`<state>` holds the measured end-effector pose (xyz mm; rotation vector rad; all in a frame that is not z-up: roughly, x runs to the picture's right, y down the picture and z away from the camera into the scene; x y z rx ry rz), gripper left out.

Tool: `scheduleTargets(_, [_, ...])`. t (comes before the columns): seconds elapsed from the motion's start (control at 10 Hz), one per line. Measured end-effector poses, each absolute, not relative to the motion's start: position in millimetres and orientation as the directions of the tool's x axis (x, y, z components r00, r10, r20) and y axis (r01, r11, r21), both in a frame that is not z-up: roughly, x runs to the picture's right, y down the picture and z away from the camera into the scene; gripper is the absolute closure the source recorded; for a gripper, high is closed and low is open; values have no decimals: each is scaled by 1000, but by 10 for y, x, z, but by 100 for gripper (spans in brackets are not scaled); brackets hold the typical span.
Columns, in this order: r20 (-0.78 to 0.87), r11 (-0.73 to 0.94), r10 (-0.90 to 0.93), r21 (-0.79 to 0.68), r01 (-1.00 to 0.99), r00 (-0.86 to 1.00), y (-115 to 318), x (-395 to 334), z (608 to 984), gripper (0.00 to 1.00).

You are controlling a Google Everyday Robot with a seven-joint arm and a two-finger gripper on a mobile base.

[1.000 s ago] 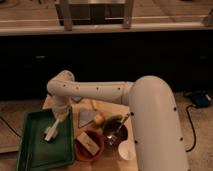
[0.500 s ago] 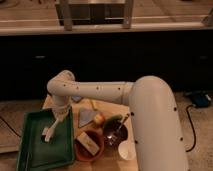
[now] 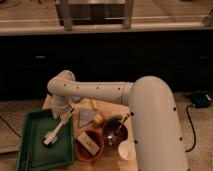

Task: Place brush in tray

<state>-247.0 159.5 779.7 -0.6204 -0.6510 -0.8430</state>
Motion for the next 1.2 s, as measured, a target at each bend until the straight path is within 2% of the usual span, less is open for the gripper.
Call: scheduleTargets(1.2, [735,519,-477,-207,830,482,1602,-2438,7805,20])
